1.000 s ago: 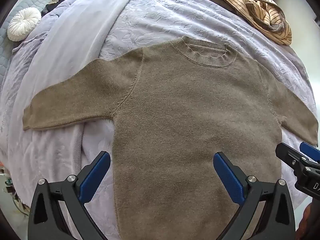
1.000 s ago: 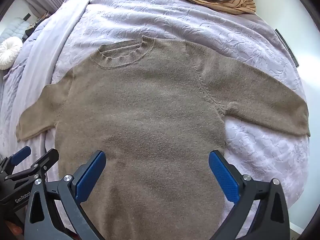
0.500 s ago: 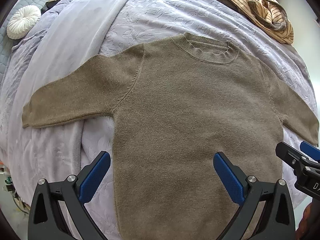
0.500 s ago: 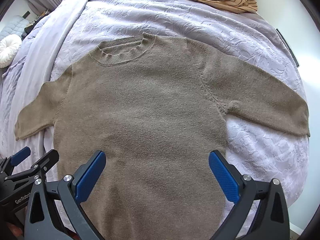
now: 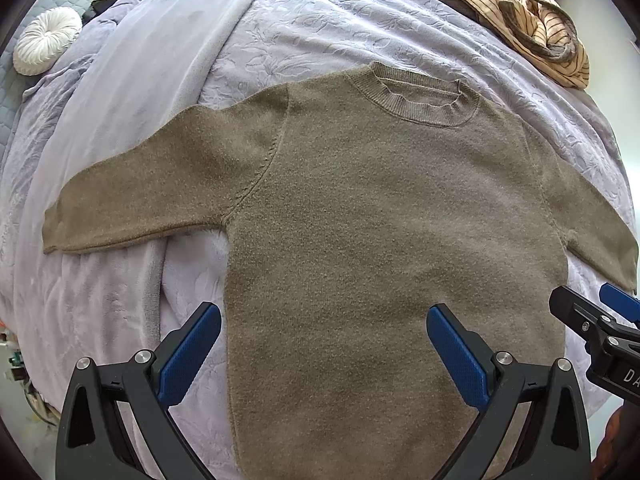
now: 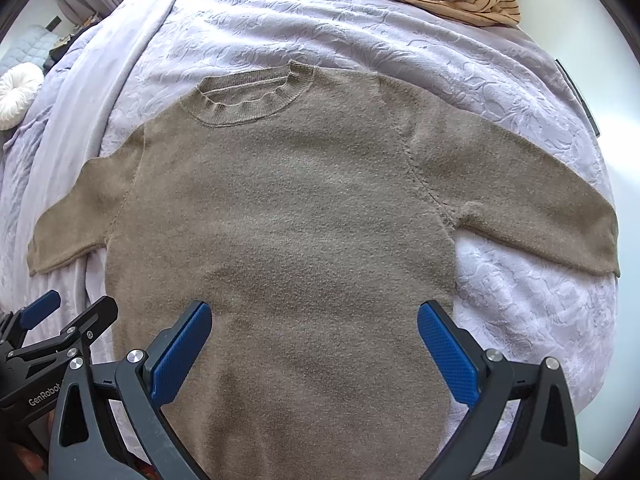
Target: Fold small clothes
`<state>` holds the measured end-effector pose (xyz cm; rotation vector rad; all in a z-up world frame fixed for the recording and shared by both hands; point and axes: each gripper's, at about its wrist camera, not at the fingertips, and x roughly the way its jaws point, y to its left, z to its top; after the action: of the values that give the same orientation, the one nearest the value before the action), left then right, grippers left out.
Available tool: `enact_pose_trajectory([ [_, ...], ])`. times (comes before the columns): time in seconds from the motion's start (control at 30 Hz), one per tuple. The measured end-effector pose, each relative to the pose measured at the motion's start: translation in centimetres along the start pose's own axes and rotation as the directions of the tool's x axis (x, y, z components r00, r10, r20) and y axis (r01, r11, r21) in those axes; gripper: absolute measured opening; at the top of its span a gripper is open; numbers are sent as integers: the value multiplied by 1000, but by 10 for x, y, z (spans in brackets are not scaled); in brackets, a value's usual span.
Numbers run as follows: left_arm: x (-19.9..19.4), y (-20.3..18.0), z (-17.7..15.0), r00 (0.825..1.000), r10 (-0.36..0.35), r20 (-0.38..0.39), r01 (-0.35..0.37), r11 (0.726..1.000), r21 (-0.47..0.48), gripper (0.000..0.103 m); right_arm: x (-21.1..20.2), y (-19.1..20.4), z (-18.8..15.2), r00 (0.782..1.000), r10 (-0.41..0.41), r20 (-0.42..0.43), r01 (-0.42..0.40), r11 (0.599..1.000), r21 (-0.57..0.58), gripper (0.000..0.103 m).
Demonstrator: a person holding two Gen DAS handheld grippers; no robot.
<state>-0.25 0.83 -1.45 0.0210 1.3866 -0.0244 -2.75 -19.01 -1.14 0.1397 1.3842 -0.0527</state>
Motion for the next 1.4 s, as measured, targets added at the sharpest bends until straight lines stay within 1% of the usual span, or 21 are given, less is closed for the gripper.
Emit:
enact_pose_trajectory([
  [0.23,1,0,-2,1000,2,-1,-2,1000,-3,103,0,1,1,1000,-4,-4,4,1000,0,103],
  [0.63,0,4,-3,1000,-2,4,2,1000,0,103,2,3,-1,999,-34,-1,34,999,-12,103],
  [1.4,0,9,-2,1000,-1,2,1,1000,-4,103,4,5,1,999,-40,-8,40,999,-19,103],
])
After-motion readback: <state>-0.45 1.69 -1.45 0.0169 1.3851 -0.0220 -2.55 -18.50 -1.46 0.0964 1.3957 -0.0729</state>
